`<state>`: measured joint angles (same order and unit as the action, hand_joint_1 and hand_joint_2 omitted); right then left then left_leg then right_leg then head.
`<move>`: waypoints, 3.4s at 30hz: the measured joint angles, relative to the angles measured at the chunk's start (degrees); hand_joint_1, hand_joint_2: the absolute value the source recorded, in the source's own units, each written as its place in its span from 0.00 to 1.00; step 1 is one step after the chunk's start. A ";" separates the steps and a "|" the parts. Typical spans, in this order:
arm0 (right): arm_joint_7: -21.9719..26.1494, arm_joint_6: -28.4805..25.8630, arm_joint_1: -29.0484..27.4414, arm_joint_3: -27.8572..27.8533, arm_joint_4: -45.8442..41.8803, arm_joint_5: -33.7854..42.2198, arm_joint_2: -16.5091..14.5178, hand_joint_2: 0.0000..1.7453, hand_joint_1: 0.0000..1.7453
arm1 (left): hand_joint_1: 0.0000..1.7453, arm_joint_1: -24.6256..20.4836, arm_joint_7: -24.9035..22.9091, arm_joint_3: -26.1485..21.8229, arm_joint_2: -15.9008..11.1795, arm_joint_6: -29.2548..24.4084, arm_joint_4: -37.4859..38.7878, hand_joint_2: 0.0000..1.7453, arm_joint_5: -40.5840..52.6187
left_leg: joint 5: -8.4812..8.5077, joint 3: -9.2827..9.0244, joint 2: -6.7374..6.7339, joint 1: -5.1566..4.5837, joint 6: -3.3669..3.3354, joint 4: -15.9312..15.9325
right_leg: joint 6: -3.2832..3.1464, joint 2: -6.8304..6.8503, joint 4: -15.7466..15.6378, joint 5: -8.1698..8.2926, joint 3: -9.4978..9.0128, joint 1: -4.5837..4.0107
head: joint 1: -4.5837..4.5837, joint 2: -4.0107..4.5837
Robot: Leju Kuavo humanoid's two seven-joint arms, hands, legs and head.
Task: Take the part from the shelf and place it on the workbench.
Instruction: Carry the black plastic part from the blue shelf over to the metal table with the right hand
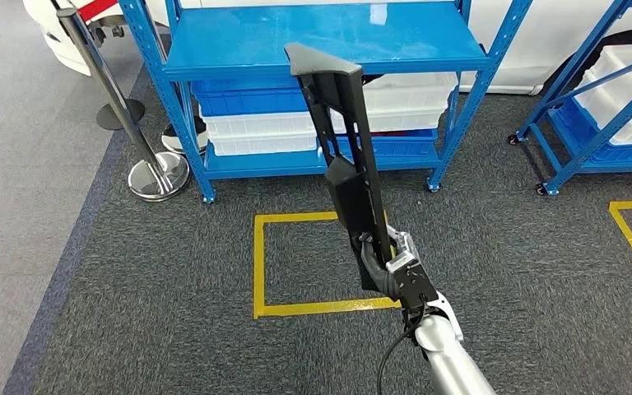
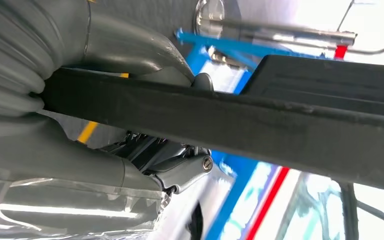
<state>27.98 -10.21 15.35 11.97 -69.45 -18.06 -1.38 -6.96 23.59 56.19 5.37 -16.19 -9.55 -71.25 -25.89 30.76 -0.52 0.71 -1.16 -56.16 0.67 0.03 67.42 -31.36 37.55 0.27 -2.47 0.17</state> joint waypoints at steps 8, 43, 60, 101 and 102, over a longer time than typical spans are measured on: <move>-0.93 -7.57 10.95 -4.48 0.00 -3.02 7.88 1.00 1.00 | 0.00 1.30 -3.65 0.01 -0.50 -2.90 0.07 1.00 -0.21 | -0.74 0.98 -2.20 -0.41 0.90 -1.90 | 0.25 3.13 -7.04 5.81 -2.68 0.39 | -0.01 -0.01; -5.32 -15.47 18.86 -11.42 5.17 -9.27 14.90 1.00 1.00 | 0.00 1.55 -5.45 1.76 -1.57 -3.93 0.30 1.00 0.79 | -1.99 1.50 -5.01 -0.28 2.45 -2.96 | -0.67 1.37 -8.15 6.77 -1.36 0.77 | -0.02 -0.01; -10.35 -18.67 19.92 -11.08 8.42 -24.51 16.39 1.00 1.00 | 0.00 1.70 -5.48 2.70 -1.57 -3.77 0.51 1.00 -0.16 | -0.02 0.93 1.72 0.30 -0.08 -0.79 | 0.85 -3.62 -4.15 5.71 2.19 0.64 | 0.00 -0.01; -28.29 -27.38 21.19 -9.62 12.81 -61.16 21.77 1.00 1.00 | 0.00 1.80 -5.25 3.01 -0.55 -3.61 0.54 1.00 -1.44 | -1.75 0.70 -5.40 -0.92 0.33 -1.63 | 0.82 4.02 -8.65 7.39 -0.83 0.21 | -0.01 -0.01; -28.62 -27.28 21.82 -9.61 13.31 -61.77 22.03 1.00 1.00 | 0.00 1.74 -5.23 3.03 -0.50 -3.64 0.54 1.00 -1.50 | -1.90 0.58 -5.99 -1.05 0.62 -1.57 | 0.49 3.63 -8.73 7.29 -0.77 -0.03 | -0.01 -0.01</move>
<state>-0.63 -37.50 37.18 2.36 -56.14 -79.83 20.65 -5.22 18.37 59.22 4.86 -19.82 -9.01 -72.75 -27.79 31.34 -6.50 -0.33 -0.54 -57.73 1.16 3.66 58.68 -24.07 36.78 0.24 -2.47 0.17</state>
